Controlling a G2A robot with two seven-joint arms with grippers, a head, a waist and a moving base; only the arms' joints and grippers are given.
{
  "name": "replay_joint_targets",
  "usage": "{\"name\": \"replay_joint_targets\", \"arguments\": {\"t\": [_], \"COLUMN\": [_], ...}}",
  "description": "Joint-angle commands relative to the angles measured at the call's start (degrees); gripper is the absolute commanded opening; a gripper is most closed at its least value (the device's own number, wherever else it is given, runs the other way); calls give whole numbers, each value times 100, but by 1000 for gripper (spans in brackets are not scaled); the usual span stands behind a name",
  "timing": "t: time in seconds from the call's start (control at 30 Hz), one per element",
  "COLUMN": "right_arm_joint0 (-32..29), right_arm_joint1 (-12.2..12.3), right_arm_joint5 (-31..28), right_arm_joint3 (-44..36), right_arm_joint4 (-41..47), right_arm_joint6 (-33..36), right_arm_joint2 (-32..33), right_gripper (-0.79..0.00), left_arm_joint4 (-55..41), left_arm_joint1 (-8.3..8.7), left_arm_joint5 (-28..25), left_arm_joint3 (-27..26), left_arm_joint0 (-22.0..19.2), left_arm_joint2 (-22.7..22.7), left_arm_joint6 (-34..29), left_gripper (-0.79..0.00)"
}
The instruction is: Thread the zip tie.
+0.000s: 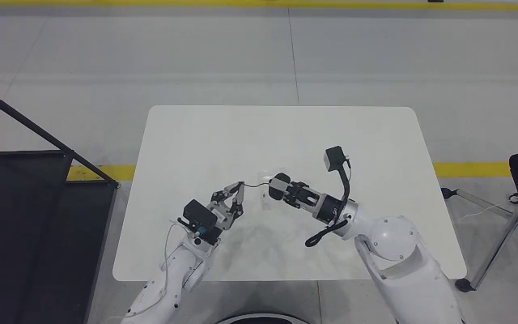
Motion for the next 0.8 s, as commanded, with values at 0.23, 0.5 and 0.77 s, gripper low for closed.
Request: {"name": "replay_joint_targets", "arguments": {"t": [0.23,0.5,0.77], "right_arm_joint0": [117,160,163], "right_arm_joint1": [1,-5,-1], "right_arm_joint5": [299,378,428], "right_arm_joint3": [21,14,-1], "right_arm_joint4": [-432,-576,-670], "right_arm_joint6": [71,67,99], "right_arm_joint2": [-178,-263,-280], "right_gripper": [-785,-785,-683], "left_arm_joint4": [-57,-210,-388], "left_arm_joint1": [-9,-27,-57], "left_arm_joint5": [-23,9,109], "left_arm_joint3": [-13,-44,-49], "left_arm_joint0": [22,41,30], "left_arm_joint2": [-34,-78,-106], "left_arm_joint6": [66,143,220], "left_gripper": [-785,-785,-785]}}
